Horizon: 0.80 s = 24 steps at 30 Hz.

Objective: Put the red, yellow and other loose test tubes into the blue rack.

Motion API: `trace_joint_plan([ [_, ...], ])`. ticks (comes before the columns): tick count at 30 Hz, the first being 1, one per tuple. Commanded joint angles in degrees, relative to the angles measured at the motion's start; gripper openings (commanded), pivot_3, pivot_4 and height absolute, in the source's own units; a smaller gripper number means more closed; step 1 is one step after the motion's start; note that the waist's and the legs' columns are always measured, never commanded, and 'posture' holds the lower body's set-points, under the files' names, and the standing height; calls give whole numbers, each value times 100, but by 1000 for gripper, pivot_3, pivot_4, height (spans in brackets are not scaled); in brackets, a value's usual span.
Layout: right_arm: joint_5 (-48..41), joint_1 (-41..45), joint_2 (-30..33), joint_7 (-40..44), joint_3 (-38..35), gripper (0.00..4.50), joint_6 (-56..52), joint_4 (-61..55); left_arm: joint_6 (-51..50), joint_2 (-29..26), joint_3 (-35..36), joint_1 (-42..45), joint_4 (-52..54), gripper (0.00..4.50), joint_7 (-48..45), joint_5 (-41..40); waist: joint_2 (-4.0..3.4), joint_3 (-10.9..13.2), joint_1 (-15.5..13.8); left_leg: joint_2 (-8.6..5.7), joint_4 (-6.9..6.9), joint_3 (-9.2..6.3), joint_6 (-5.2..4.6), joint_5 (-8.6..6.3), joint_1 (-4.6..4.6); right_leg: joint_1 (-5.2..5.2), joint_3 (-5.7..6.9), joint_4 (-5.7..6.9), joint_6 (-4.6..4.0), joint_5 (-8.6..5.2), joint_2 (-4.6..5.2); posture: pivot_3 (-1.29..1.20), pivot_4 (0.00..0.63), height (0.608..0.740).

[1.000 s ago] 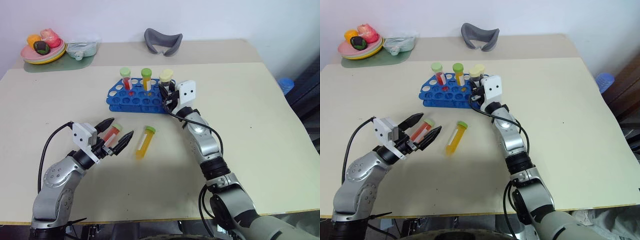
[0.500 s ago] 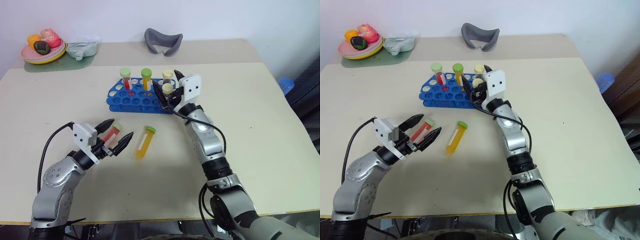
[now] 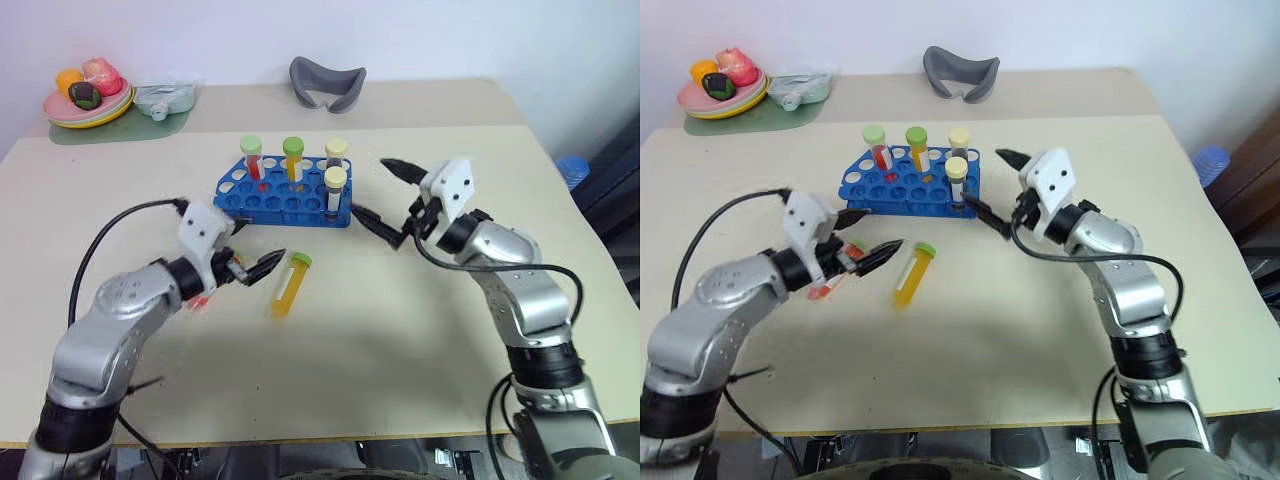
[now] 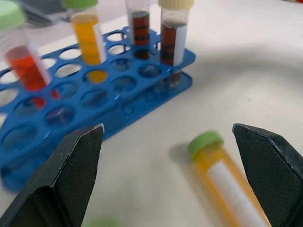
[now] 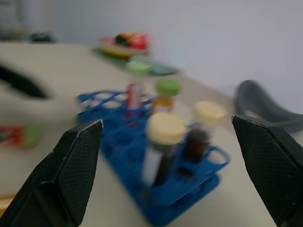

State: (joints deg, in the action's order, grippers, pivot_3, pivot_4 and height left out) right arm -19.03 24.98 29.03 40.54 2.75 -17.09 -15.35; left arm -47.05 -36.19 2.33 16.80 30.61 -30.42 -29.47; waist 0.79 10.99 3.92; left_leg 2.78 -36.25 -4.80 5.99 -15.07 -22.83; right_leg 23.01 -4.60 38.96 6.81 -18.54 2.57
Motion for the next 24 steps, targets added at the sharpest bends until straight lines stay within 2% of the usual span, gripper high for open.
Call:
trace_joint_plan([
  [1,-130,-92,239,440,112,4458,-53,-412,-1297,-371,-531,721,418,4500,61,-190,0,0,24,0,0,0,0,0,2,-1,-2,-2,0,0,0,0,150,740],
  [5,-258,-263,572,935,278,4458,-260,-740,-3006,-423,-1063,1865,467,4500,216,-448,2,2,-4,-1,2,1,-1,0,8,-8,-3,-3,1,-1,-1,0,150,740],
  [7,-445,-476,909,1328,321,4458,-452,-1067,-4027,-546,-1628,2668,365,4500,145,-647,5,5,-12,-2,0,1,-1,0,10,-14,-3,-7,2,-2,0,0,150,740],
  [9,-618,-627,1145,1552,301,4458,-623,-1287,-4498,-684,-2118,3217,174,4500,162,-852,9,6,-28,-3,0,-5,-1,-1,8,-19,2,-14,3,-3,-1,0,150,740],
  [14,-900,-844,1435,1715,129,4458,-908,-1551,-4545,-622,-2493,3451,-501,4500,770,-1455,8,7,7,-2,9,-3,-6,-4,36,-41,-2,-28,3,-3,-2,0,150,740],
  [24,-1315,-1118,1800,1868,-178,4458,-1251,-1777,-4545,-262,-2202,3283,-1387,4500,3150,-3285,11,8,-119,-3,3,-4,-9,-5,33,-49,-1,-39,3,-3,4,0,150,740],
])
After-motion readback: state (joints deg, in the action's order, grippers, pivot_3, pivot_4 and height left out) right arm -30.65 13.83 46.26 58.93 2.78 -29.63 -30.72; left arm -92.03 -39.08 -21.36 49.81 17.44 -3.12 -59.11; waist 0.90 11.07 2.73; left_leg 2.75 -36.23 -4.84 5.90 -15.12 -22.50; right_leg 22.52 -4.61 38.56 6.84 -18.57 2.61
